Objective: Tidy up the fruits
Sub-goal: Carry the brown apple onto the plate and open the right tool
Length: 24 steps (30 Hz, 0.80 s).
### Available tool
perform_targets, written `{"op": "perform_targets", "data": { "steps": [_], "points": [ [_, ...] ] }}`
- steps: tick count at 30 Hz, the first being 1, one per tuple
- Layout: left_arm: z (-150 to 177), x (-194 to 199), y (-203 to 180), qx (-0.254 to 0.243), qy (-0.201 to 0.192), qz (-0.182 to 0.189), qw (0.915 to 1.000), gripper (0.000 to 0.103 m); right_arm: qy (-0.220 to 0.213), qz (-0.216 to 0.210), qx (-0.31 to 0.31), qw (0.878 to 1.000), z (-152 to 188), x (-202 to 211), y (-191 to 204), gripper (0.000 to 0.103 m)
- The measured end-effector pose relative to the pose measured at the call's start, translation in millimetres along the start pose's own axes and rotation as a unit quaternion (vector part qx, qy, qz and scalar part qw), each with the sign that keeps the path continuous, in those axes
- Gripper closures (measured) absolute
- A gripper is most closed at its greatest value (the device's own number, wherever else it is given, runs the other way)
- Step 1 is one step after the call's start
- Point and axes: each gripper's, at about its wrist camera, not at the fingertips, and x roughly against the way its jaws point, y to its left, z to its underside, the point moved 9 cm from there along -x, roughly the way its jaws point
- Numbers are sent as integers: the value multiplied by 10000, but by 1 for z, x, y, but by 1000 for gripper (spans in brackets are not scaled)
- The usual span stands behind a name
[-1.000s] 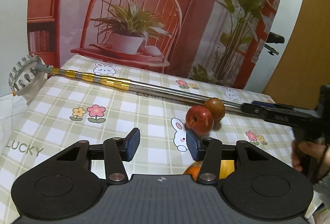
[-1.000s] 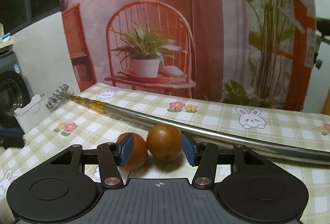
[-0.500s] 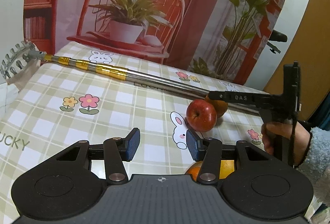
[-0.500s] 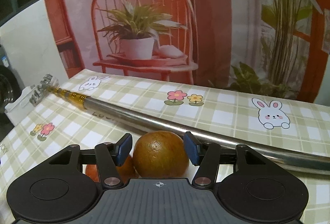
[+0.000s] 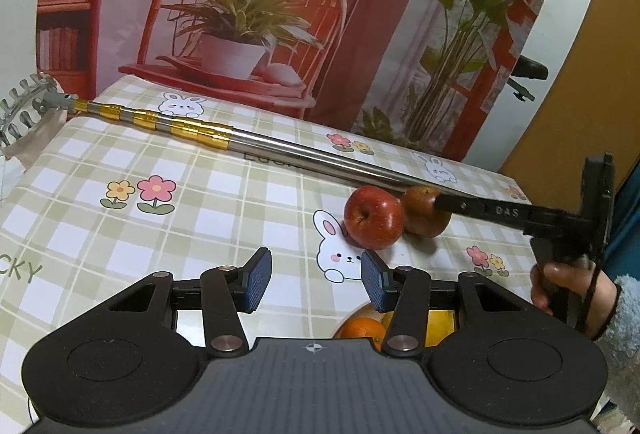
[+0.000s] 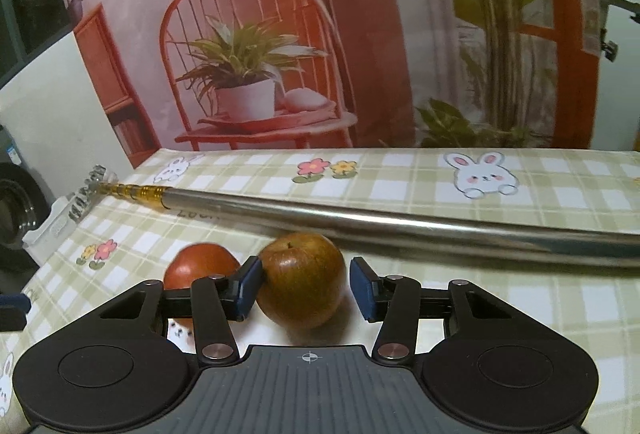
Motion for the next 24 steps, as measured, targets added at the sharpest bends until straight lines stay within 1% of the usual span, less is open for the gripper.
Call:
{"op": "perform_targets", "data": {
  "steps": [4, 6, 8, 9, 12, 15, 18, 22, 24],
  "points": [
    [1, 1, -2, -6, 4, 41, 10000, 51, -41, 235, 297, 9993, 1, 12, 0, 56],
    [1, 1, -2, -3, 1, 52, 10000, 51, -109, 174, 441, 9988, -2, 16, 6, 50],
    [1, 1, -1, 12, 6, 59, 10000, 51, -96, 149, 591, 9981, -4, 14, 13, 39],
    [1, 0, -1, 18, 10, 60, 10000, 51, -35, 176, 668, 9976, -4, 11, 16, 38],
    [1, 0, 0, 42, 11, 64, 10000, 51, 224, 308, 742, 9965, 1, -6, 18, 38],
    [3, 1, 0, 52, 20, 65, 10000, 51, 362, 341, 612, 9969, 8, -20, 15, 38],
    [5, 0, 2, 78, 61, 48, 9999, 51, 370, 279, 400, 9981, 12, -26, 12, 39],
    [7, 0, 2, 109, 85, 50, 9999, 51, 471, 313, 406, 9976, 15, -35, 10, 43],
    [8, 0, 2, 110, 84, 53, 9999, 51, 504, 314, 393, 9975, 17, -36, 11, 43]
  ]
}}
